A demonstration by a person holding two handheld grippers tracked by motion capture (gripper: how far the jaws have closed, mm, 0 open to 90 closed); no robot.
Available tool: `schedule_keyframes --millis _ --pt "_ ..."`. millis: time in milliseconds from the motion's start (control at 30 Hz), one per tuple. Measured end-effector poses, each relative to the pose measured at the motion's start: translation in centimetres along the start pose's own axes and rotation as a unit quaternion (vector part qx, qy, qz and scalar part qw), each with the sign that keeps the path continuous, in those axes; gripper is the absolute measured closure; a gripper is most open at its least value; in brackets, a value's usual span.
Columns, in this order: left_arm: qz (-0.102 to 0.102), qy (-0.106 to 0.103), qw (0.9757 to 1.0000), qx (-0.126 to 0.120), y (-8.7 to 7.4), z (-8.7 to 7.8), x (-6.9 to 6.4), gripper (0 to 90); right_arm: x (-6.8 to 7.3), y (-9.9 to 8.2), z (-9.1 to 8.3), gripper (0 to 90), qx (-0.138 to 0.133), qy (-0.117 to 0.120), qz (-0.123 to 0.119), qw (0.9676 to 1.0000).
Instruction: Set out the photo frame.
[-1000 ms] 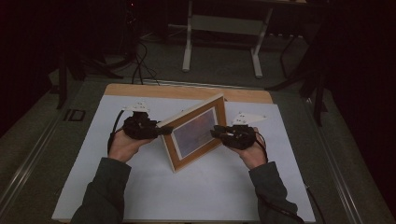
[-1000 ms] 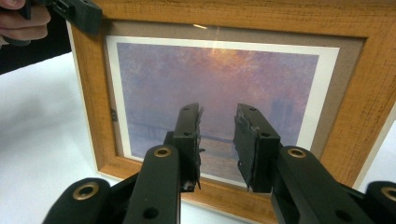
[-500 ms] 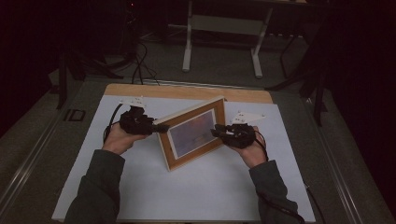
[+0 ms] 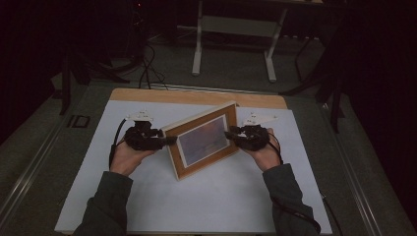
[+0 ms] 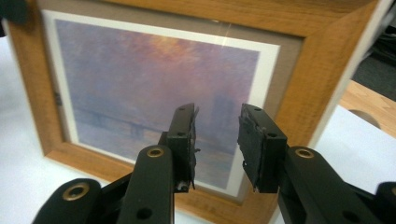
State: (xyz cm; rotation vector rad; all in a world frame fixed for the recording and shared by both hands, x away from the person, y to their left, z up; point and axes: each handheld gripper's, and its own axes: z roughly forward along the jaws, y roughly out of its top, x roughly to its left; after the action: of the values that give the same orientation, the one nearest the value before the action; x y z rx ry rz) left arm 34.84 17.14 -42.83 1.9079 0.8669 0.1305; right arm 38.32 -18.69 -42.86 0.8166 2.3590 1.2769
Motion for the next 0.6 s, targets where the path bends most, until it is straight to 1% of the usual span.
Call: schedule_keyframes --millis 33,167,200,233,267,367,433,500,600 --pt "-0.004 0.003 1.0 -0.001 -0.2 0.0 -0.2 56.1 -0.1 0.1 0.0 64.9 0.0 -0.003 0.002 1.0" --pt "-0.007 0.014 0.9999 -0.001 -0.8 0.2 -0.7 57.3 -0.7 0.4 -0.1 64.3 -0.008 -0.013 0.012 0.9998" --pt "-0.005 0.017 0.9998 0.0 -0.9 0.3 -0.9 58.5 -0.9 0.5 -0.1 64.2 -0.009 -0.016 0.014 0.9997" --pt "-0.005 0.028 0.9996 -0.001 -1.0 0.3 -1.0 60.2 -1.0 0.6 0.0 64.2 -0.011 -0.018 0.017 0.9996" --pt "-0.007 0.032 0.9994 -0.003 -1.1 0.2 -1.0 62.6 -1.2 0.7 0.0 64.2 -0.012 -0.021 0.018 0.9995" --pt "-0.012 0.037 0.9992 -0.01 -1.2 0.1 -1.0 67.5 -1.7 1.0 0.0 64.2 -0.017 -0.026 0.024 0.9992" --pt "-0.014 0.034 0.9993 -0.009 -1.2 0.1 -0.9 68.7 -2.1 1.1 0.0 64.9 -0.02 -0.028 0.032 0.9989" --pt "-0.015 0.029 0.9994 -0.008 -1.2 0.1 -0.8 69.2 -2.4 1.2 0.1 70.0 -0.018 -0.024 0.034 0.999" --pt "-0.015 0.015 0.9998 -0.005 -1.1 0.0 -0.5 69.8 -2.7 1.3 0.1 74.3 -0.021 -0.028 0.032 0.9989"
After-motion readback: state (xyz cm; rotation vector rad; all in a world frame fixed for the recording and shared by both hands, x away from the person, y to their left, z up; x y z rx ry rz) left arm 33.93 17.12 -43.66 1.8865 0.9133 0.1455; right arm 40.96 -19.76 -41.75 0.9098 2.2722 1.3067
